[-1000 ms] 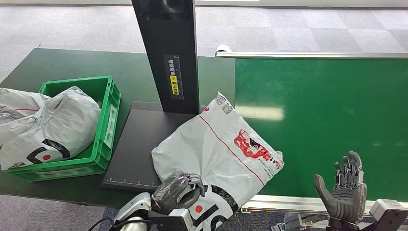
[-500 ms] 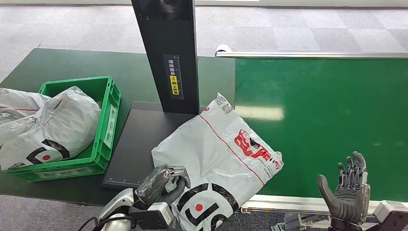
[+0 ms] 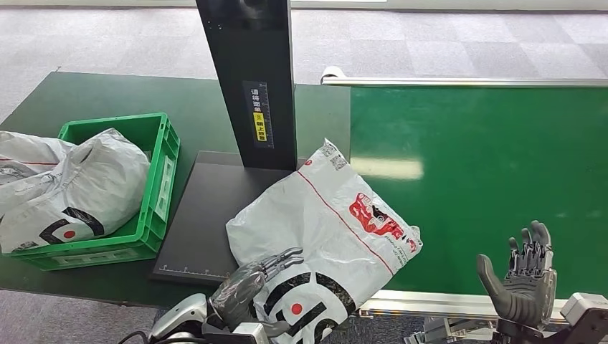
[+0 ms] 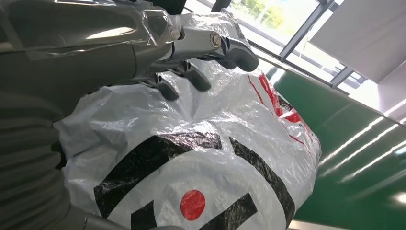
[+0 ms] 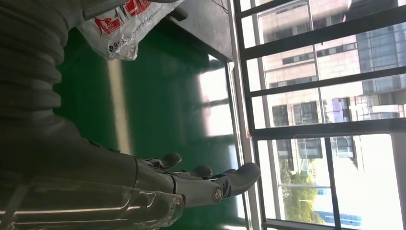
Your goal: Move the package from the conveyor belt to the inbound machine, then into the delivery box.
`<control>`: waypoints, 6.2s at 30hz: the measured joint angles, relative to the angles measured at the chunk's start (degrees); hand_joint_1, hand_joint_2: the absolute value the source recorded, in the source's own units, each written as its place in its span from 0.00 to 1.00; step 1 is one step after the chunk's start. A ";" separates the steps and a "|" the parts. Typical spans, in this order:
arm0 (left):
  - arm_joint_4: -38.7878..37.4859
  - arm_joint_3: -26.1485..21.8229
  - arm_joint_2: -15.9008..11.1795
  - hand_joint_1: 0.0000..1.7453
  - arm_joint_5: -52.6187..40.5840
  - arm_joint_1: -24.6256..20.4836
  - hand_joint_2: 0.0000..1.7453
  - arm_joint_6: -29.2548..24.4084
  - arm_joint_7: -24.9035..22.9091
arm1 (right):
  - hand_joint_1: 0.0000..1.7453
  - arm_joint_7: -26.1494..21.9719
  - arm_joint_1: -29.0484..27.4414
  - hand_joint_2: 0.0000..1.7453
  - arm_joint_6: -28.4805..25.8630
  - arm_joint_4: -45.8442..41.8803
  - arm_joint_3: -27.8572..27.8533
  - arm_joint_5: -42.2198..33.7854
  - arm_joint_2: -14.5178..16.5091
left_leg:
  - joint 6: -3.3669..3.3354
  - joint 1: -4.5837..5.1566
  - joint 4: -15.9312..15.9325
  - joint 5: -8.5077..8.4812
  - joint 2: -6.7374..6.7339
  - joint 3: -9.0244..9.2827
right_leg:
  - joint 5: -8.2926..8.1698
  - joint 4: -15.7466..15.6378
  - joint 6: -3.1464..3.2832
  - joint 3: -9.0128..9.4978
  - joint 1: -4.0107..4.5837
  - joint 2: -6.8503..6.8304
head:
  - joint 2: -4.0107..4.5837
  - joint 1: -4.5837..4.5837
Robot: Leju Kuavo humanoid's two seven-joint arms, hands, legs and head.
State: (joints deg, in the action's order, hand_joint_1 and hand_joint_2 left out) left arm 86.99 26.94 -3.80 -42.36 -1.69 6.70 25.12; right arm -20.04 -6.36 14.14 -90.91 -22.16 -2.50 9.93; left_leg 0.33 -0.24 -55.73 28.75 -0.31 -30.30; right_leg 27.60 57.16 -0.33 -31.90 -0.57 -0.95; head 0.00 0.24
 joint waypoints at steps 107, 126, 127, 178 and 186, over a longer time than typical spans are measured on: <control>-27.20 9.64 11.22 1.00 -24.98 -14.31 1.00 -18.73 -11.05 | 0.00 -1.05 -1.65 1.00 -2.16 -4.02 -2.05 -1.33 3.73 | 0.00 0.00 -0.02 0.00 0.00 0.09 | -0.01 0.00 -0.01 0.10 -0.01 -0.01 | 0.00 0.00; -24.27 9.15 10.67 1.00 -12.12 -13.62 1.00 -9.63 -5.04 | 0.00 -1.05 -1.65 1.00 -2.66 -4.02 -2.08 -1.78 3.73 | 0.00 0.00 -0.02 0.00 0.00 0.07 | -0.01 0.00 -0.01 0.10 -0.01 -0.01 | 0.00 0.00; -22.86 8.90 10.30 1.00 -8.71 -13.10 1.00 -7.36 -3.84 | 0.00 -1.05 -1.66 1.00 -2.88 -4.02 -2.11 -1.83 3.73 | 0.00 0.00 -0.02 0.00 0.00 0.07 | -0.01 0.00 -0.01 0.09 0.00 0.00 | 0.00 0.00; -20.75 -38.61 -11.85 0.00 -41.73 -24.20 1.00 -38.23 -22.12 | 0.00 -2.23 -0.54 1.00 -7.96 -4.07 -0.37 -7.21 0.92 | 0.10 -0.08 -0.01 -0.10 -0.09 0.01 | -0.05 0.04 0.06 -0.04 0.07 0.13 | 0.00 -0.02; -24.69 -26.54 -14.15 0.00 -47.52 -22.53 1.00 -32.27 -44.31 | 0.00 -2.26 -0.37 1.00 -8.57 -2.88 0.86 -7.24 -0.81 | 0.11 -0.12 0.00 -0.10 -0.08 0.00 | -0.06 0.05 0.06 -0.05 0.10 0.14 | 0.00 -0.01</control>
State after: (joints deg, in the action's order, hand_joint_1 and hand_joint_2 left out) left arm 62.30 0.40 -17.95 -89.88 -24.22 -25.56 -19.19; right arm -22.31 -6.73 5.57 -93.79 -21.30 -9.74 9.12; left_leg 0.44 -0.36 -55.74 28.65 -0.39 -30.30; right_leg 27.54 57.20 -0.26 -31.95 -0.47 -0.81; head 0.00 0.23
